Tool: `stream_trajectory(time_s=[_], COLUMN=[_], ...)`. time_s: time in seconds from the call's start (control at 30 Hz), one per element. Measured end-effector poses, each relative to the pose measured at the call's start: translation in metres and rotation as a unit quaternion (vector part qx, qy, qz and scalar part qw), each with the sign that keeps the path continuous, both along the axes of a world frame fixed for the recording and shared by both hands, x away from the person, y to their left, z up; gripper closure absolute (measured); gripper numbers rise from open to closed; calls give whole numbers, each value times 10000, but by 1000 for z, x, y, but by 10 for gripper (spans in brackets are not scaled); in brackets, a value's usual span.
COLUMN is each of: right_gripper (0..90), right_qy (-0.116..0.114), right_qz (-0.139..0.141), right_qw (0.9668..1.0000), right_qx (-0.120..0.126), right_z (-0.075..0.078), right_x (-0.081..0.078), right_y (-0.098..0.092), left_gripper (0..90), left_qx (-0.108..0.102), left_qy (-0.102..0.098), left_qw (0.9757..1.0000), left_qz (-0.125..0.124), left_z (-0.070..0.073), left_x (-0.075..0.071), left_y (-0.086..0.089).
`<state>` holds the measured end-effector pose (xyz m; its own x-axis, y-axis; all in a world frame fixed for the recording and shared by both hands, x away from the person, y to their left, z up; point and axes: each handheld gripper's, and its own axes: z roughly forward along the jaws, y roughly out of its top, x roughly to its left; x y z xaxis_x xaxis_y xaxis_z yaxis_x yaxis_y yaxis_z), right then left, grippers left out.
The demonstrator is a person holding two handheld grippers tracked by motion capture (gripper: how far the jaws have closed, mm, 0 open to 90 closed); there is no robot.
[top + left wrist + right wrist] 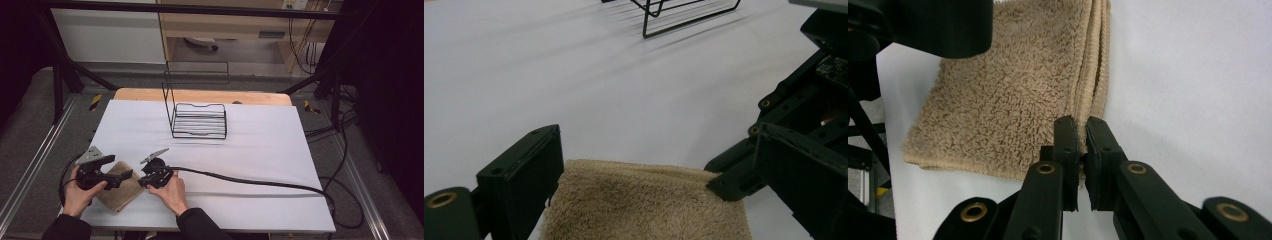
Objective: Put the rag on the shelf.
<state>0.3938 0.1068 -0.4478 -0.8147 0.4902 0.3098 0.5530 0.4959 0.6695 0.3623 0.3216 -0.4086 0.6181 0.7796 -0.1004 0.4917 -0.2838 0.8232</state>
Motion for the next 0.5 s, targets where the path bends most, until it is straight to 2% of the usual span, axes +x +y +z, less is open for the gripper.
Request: stream_trajectory(time_s=[0.33,0.5], right_gripper=[854,854], right_qy=[-169,-242], right_qz=[-46,-285], right_qw=[9996,9987], right_qx=[-206,-338], right_z=[17,25], right_x=[1,5], right_y=[-11,-36], left_gripper=[58,58], left_qx=[-13,-19], left_qy=[-34,-28], left_qw=[10000,10000], left_qz=[3,3], left_z=[2,2], left_x=[-1,-1], left_y=[1,0])
